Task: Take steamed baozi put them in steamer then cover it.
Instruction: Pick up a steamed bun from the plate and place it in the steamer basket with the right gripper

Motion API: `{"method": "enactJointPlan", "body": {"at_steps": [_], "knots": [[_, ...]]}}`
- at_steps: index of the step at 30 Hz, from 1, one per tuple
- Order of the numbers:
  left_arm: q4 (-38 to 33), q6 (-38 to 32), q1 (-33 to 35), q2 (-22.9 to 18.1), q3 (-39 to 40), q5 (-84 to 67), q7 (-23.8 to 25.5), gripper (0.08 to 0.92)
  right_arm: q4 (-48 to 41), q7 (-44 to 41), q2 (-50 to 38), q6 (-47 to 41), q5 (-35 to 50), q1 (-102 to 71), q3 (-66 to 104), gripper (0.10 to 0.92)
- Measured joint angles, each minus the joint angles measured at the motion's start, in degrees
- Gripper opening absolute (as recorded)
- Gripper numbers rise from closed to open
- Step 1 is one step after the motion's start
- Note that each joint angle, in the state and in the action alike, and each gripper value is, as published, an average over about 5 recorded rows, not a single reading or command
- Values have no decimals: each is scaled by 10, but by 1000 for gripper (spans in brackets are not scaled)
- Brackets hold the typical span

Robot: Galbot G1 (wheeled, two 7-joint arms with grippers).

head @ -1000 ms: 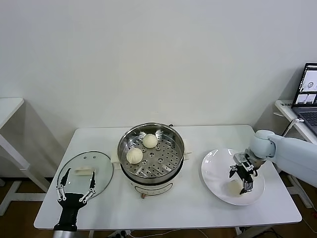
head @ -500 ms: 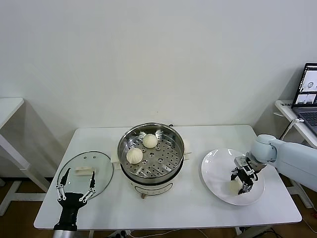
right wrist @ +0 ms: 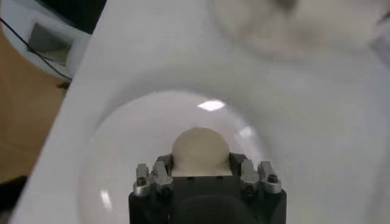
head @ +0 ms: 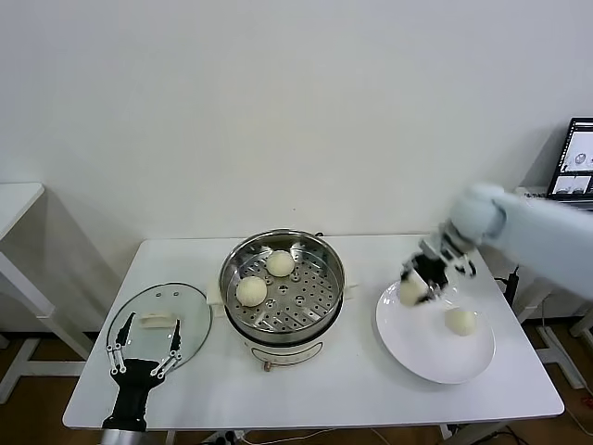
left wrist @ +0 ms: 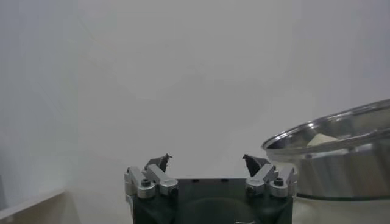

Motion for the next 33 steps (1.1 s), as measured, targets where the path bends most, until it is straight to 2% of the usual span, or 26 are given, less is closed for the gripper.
{"method": "enactJointPlan", "body": {"at_steps": [8, 18, 33], "knots": [[0, -3, 2, -1, 4, 1, 0, 823, 28, 1, 100, 125, -30, 44, 15, 644], [3, -4, -4, -2, 7, 1, 0, 823, 67, 18, 177, 245, -116, 21, 20, 640], [6, -10, -3, -6, 4, 1, 0, 823, 59, 35, 237, 334, -232, -56, 26, 665]]}}
